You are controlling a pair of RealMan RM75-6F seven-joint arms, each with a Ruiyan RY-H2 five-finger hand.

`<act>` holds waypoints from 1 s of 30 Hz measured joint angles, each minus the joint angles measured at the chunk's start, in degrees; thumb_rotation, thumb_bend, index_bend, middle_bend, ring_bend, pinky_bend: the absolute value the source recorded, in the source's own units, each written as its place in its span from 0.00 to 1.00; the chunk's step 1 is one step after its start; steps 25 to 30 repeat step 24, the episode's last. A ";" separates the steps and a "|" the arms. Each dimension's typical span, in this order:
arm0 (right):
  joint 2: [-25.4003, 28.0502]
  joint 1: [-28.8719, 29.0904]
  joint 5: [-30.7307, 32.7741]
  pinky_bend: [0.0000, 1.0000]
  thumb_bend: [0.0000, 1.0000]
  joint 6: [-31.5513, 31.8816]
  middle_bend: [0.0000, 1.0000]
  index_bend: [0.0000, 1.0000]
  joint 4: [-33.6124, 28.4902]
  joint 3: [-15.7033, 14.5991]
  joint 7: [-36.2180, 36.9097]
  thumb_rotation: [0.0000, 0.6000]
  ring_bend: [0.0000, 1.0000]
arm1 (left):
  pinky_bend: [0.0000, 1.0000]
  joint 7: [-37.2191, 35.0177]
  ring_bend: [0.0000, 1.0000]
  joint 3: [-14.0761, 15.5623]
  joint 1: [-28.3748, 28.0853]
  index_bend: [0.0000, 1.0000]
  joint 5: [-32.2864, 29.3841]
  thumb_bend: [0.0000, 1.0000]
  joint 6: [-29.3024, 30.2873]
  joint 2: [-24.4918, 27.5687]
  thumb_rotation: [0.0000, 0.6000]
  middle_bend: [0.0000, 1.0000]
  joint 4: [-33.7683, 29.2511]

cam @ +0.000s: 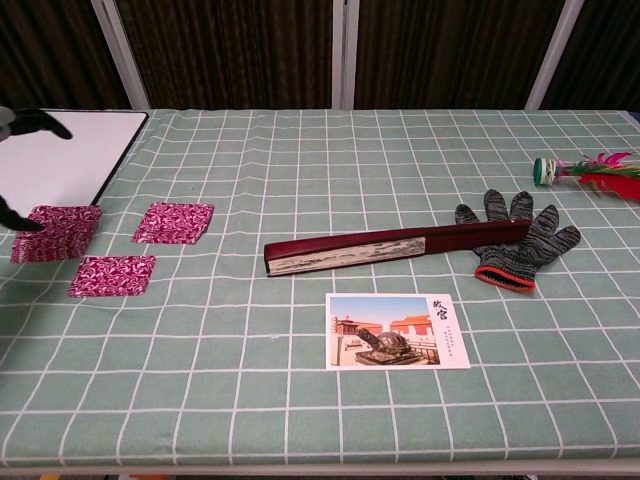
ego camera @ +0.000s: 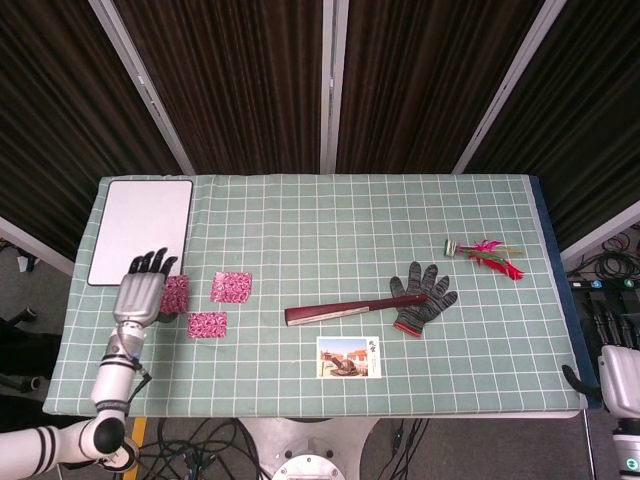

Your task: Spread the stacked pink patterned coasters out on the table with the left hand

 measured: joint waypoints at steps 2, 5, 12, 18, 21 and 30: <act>-0.13 -0.05 -0.36 0.00 0.14 0.16 0.00 0.00 -0.26 -0.18 -0.21 1.00 0.00 | 0.08 -2.08 0.00 1.58 2.34 0.12 1.59 0.05 0.87 1.73 1.00 0.03 -1.18; -0.46 -0.09 -1.15 0.00 0.14 0.31 0.00 0.00 -0.26 -0.58 -0.54 1.00 0.00 | 0.08 -5.23 0.00 3.91 5.84 0.12 5.65 0.04 3.35 2.77 1.00 0.04 -1.74; -1.98 0.20 -2.51 0.00 0.15 -0.41 0.00 0.00 1.63 -1.58 -0.74 1.00 0.00 | 0.08 -10.48 0.00 9.32 14.56 0.12 17.20 0.04 14.31 3.39 1.00 0.06 -0.70; -3.25 0.17 -2.54 0.00 0.15 -0.36 0.00 0.00 2.92 -1.73 -0.78 1.00 0.00 | 0.08 -15.05 0.00 12.15 21.11 0.12 26.76 0.04 24.01 3.18 1.00 0.07 0.71; -3.65 0.12 -2.45 0.00 0.15 -0.39 0.00 0.00 3.32 -1.80 -0.69 1.00 0.00 | 0.08 -17.82 0.00 13.05 23.78 0.12 31.11 0.04 27.67 2.65 1.00 0.07 2.17; -3.83 0.07 -2.60 0.00 0.15 -0.20 0.00 0.00 3.38 -1.82 -0.75 1.00 0.00 | 0.08 -19.90 0.00 13.62 25.93 0.12 33.98 0.04 29.67 1.99 1.00 0.08 3.95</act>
